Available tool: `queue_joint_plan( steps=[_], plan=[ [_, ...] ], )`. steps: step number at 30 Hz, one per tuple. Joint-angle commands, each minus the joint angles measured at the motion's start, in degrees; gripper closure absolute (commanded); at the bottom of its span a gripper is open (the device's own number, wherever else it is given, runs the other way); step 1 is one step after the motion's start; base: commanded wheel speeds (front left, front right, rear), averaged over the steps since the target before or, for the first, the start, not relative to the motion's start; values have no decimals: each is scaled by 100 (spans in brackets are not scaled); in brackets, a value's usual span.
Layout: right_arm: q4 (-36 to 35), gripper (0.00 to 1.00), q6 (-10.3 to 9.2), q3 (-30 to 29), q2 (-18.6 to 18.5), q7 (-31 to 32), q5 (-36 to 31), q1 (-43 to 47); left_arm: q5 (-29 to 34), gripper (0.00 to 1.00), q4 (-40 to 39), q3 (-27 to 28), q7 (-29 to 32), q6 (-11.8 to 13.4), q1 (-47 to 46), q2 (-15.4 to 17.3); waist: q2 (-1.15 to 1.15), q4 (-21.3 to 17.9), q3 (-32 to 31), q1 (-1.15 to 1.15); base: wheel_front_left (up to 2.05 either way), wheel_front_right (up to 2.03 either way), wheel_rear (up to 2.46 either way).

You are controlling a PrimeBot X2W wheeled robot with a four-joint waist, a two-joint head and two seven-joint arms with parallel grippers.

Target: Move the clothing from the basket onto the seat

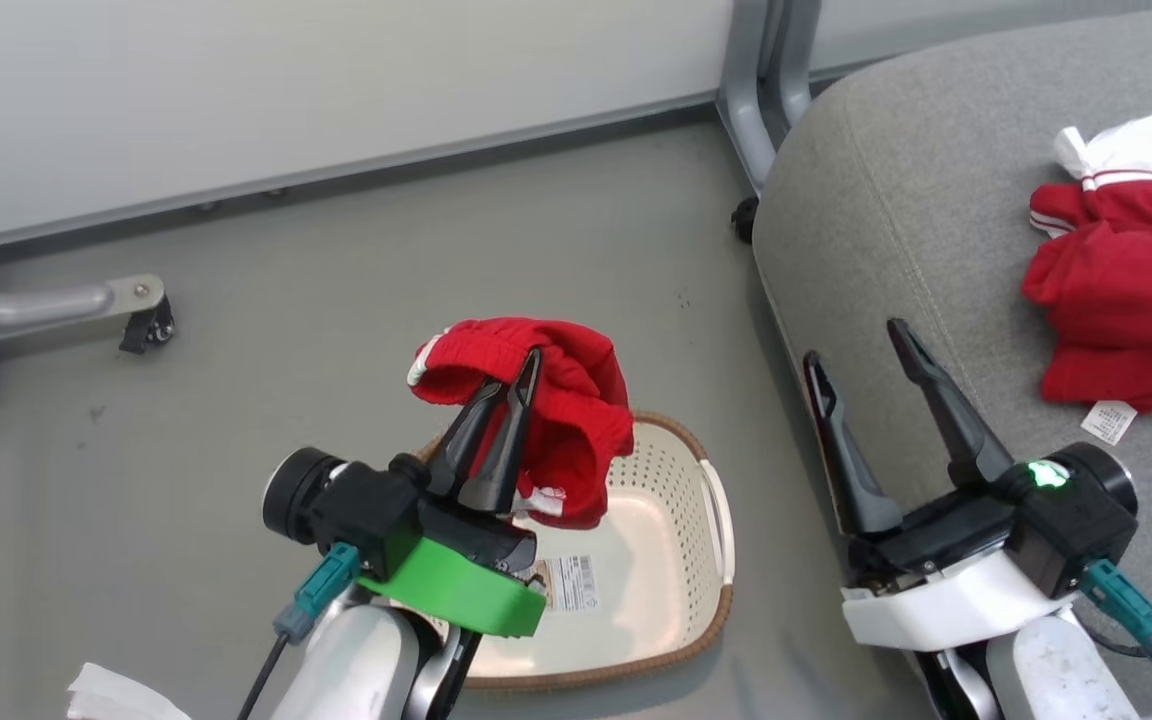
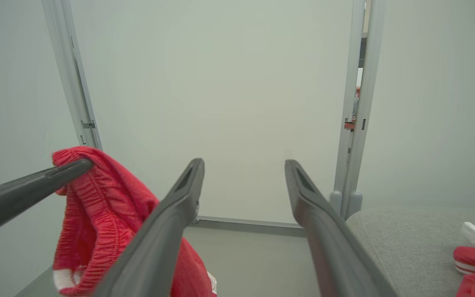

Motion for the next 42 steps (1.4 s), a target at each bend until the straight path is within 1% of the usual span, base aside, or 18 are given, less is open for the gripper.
queue_joint_plan(
  steps=[1, 5, 9, 13, 16, 21, 26, 32, 37, 38, 40, 42],
  plan=[
    [111, 0, -8, 70, 10, -2, 65, 152, 99, 100, -89, -11, -20, -15, 102, -9, 19, 99, -488, 1, 0, 0, 0],
    [498, 0, -8, 294, -50, -2, 265, 308, 143, 100, -293, -30, -20, -15, 91, -12, 19, 128, -564, 1, 0, 0, 0],
    [750, 0, -8, 432, -135, -2, 344, 256, 102, 100, -501, -77, -19, -15, -118, -11, 19, 159, -458, 1, 0, 0, 0],
    [969, 0, -8, 528, -194, -2, 485, 300, 9, 100, -517, -180, -20, -15, -210, -12, 19, 189, -465, 1, 0, 0, 0],
    [1121, 0, -8, 781, -262, -2, 643, 293, -33, 100, -509, -266, -20, -15, -305, -13, 19, 206, -509, 1, 0, 0, 0],
    [1264, 0, -8, 1413, -402, -2, 1096, 48, -408, 100, -664, -447, -20, -15, -494, -14, 19, 219, -543, 1, 0, 0, 0],
    [1395, 0, -8, 1741, -418, -2, 1283, -342, -407, 100, -793, -744, -20, -15, -763, -11, 19, 252, -556, 1, 0, 0, 0],
    [1984, 0, -8, 2024, -419, -2, 1428, -672, -592, 100, -1010, -1132, -19, -15, -952, -12, 19, 334, -570, 1, 0, 0, 0],
    [2416, 0, -8, 2021, -375, -2, 1320, -786, -625, 100, -1103, -1366, -20, -15, -1025, -11, 19, 407, -544, 1, 0, 0, 0],
    [2457, 27, -8, 2013, -352, -2, 1292, -807, -607, 100, -1104, -1391, -19, -15, -1036, -12, 19, 417, -533, 1, 0, 0, 0],
    [2497, 100, -8, 2061, -346, -2, 1271, -805, -578, 100, -1034, -1411, -19, -16, -1026, -11, 19, 442, -512, 1, 0, 0, 0],
    [2518, 100, -8, 2132, -378, -2, 1276, -785, -503, 100, -904, -1400, -18, -13, -1014, -11, 19, 452, -492, 1, 0, 0, 0]
  ],
)
